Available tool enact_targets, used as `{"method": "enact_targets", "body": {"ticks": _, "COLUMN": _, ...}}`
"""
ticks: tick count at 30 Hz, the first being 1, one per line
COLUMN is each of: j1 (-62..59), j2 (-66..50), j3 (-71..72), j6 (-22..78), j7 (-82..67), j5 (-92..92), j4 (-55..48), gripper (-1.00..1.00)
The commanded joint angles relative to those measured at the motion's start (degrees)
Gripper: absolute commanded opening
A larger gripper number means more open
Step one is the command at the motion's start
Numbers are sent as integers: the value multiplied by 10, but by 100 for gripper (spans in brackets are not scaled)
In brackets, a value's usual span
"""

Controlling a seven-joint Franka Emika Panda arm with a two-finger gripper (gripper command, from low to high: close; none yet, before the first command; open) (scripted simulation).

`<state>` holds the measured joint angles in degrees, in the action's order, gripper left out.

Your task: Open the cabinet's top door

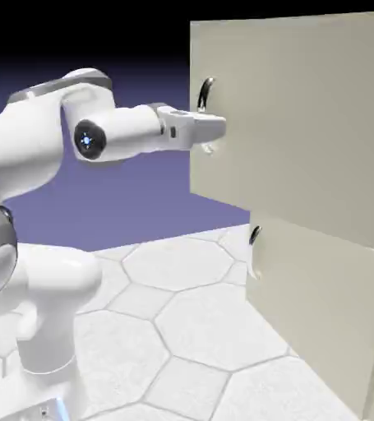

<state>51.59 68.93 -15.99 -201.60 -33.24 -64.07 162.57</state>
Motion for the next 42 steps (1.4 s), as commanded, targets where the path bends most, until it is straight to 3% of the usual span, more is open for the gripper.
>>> {"method": "enact_targets", "body": {"ticks": 1, "j1": -21, "j2": 8, "j3": 8, "j6": 23, "j7": -4, "j5": -9, "j4": 3, "gripper": -100}}
{"method": "enact_targets", "body": {"ticks": 13, "j1": -255, "j2": 117, "j3": 32, "j6": 316, "j7": 52, "j5": 34, "j4": 49, "gripper": -100}}
{"method": "enact_targets", "body": {"ticks": 25, "j1": -403, "j2": 226, "j3": -111, "j6": 615, "j7": 94, "j5": 185, "j4": 41, "gripper": -100}}
{"method": "enact_targets", "body": {"ticks": 34, "j1": -429, "j2": 238, "j3": -267, "j6": 839, "j7": 97, "j5": 301, "j4": -49, "gripper": -100}}
{"method": "enact_targets", "body": {"ticks": 42, "j1": -358, "j2": 220, "j3": -380, "j6": 1034, "j7": 102, "j5": 379, "j4": -201, "gripper": -100}}
